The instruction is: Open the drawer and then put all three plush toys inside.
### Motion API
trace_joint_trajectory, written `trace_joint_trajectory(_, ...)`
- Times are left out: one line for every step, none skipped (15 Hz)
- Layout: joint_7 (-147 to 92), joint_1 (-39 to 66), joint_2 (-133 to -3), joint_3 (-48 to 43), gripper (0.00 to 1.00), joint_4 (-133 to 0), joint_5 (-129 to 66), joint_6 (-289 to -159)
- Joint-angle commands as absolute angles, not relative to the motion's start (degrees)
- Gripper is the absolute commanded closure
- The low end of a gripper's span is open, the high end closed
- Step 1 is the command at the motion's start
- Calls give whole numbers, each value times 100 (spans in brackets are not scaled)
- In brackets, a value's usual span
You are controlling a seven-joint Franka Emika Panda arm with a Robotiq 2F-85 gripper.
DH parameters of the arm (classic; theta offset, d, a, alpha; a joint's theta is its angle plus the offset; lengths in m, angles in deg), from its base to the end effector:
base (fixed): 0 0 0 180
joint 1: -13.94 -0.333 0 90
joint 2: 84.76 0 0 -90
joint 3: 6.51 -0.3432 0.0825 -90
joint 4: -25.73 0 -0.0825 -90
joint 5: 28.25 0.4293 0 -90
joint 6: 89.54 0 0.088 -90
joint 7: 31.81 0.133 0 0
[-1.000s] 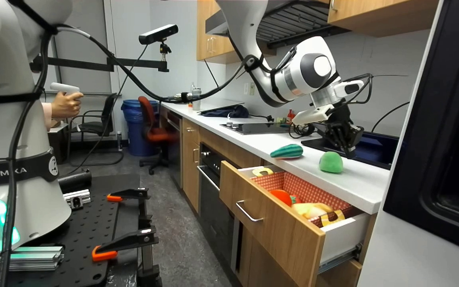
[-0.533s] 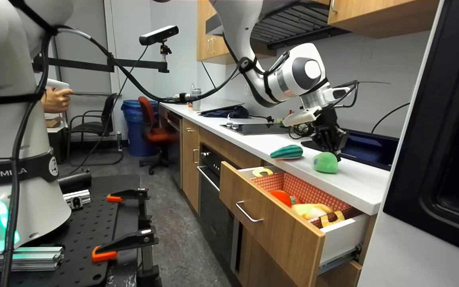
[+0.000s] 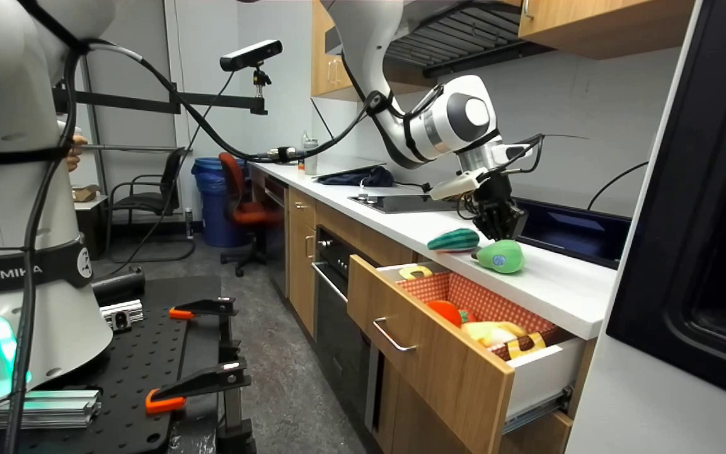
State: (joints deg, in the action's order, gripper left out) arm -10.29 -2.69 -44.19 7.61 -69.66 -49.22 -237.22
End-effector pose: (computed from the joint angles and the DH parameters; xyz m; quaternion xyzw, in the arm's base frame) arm 0.7572 0.0551 0.1894 0.9767 0.0170 0.1385 0.1629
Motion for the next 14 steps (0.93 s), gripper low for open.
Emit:
trace_joint_trajectory(-830, -366, -4987, 962, 100, -7867, -5228, -23841)
trace_joint_trajectory(-796, -381, -5074, 998, 100, -8043, -5305, -23858)
trace_joint_trajectory(-746, -389, -5166, 1026, 100, -8220, -5387, -23863)
trace_joint_trajectory(-695, -386, -5252, 1055, 100, -8369, -5459, -23859)
trace_joint_trajectory(-621, -390, -5346, 1082, 100, -8521, -5545, -23848)
trace_joint_trajectory(-557, -383, -5424, 1085, 100, -8645, -5611, -23840)
trace_joint_trajectory(-487, -378, -5501, 1089, 100, -8766, -5673, -23830)
trace_joint_trajectory(-422, -377, -5579, 1085, 100, -8885, -5744, -23834)
trace_joint_trajectory(-353, -376, -5649, 1075, 100, -8993, -5803, -23839)
trace_joint_trajectory(-296, -373, -5713, 1062, 100, -9094, -5866, -23846)
trace_joint_trajectory(-259, -368, -5780, 1048, 100, -9181, -5918, -23846)
trace_joint_trajectory(-220, -364, -5833, 1044, 100, -9256, -5985, -23853)
trace_joint_trajectory(-187, -356, -5890, 1041, 100, -9323, -6039, -23857)
trace_joint_trajectory(-160, -347, -5947, 1038, 100, -9384, -6097, -23863)
